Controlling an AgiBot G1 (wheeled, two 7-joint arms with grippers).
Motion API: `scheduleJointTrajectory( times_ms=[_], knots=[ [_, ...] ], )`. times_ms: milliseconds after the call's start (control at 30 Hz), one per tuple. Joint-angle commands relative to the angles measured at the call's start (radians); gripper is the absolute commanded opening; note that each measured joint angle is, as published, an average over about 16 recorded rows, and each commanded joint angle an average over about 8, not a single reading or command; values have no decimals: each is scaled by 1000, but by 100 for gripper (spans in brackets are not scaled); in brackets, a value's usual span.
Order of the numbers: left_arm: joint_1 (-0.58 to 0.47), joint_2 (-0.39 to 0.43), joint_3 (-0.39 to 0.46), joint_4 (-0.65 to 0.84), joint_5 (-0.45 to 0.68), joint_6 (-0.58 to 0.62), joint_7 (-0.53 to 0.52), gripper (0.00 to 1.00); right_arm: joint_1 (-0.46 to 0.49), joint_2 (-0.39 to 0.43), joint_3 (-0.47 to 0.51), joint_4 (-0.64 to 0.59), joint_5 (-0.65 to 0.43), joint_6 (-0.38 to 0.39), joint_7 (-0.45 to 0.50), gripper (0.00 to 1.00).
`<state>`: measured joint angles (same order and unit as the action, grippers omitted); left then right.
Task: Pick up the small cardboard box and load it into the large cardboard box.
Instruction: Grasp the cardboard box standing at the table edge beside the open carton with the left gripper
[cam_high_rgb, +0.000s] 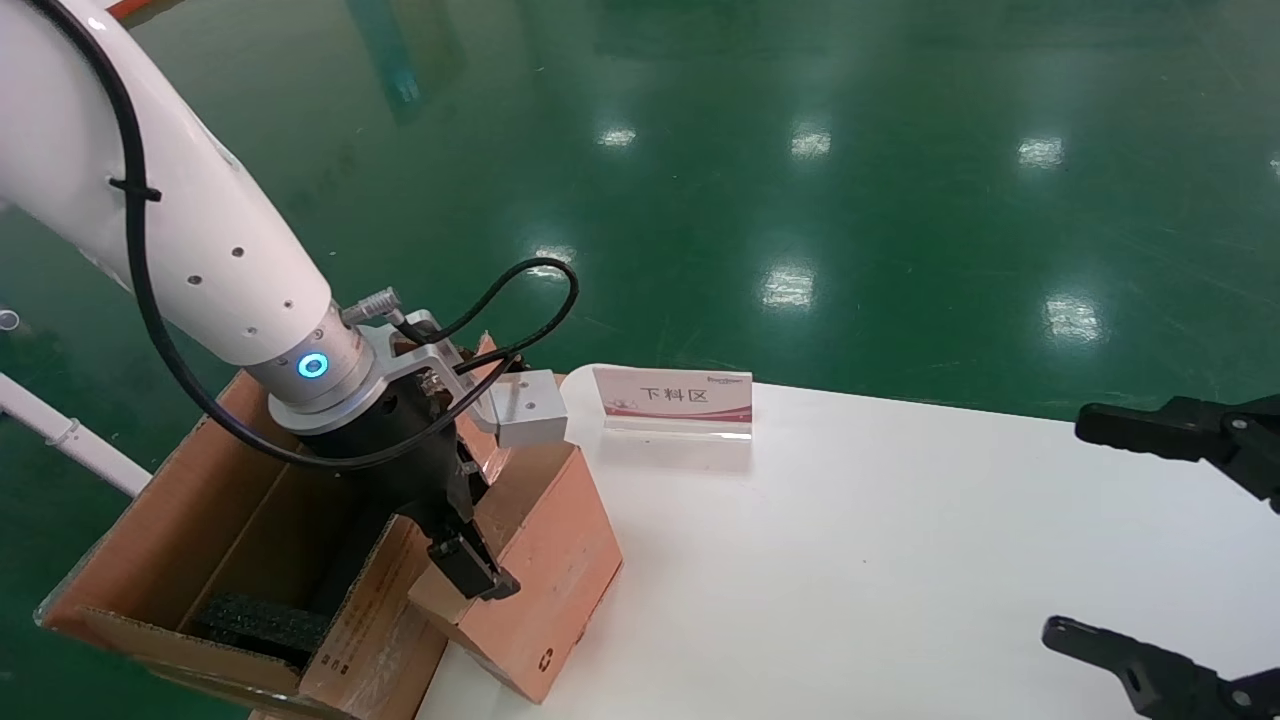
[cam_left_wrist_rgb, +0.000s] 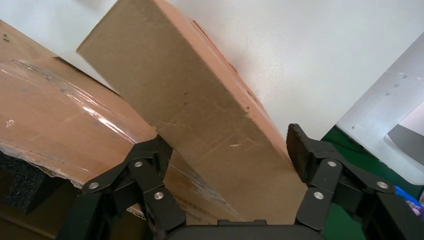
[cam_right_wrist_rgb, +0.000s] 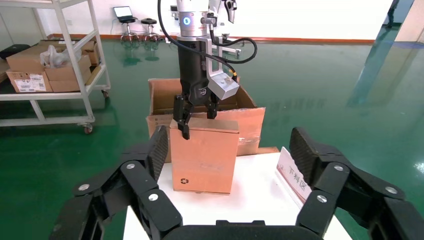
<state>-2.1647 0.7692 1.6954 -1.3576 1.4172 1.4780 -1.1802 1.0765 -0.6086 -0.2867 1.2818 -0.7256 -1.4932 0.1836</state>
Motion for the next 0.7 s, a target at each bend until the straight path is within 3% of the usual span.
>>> scheduleJointTrajectory(
  times_ms=[33,700],
  knots=[
    [0,0,0,0,0,0,0,0,0,0,0,0,0,0,0,0],
    [-2,1,-3,8,-2,2,5,0,0,0,0,0,0,0,0,0]
  ],
)
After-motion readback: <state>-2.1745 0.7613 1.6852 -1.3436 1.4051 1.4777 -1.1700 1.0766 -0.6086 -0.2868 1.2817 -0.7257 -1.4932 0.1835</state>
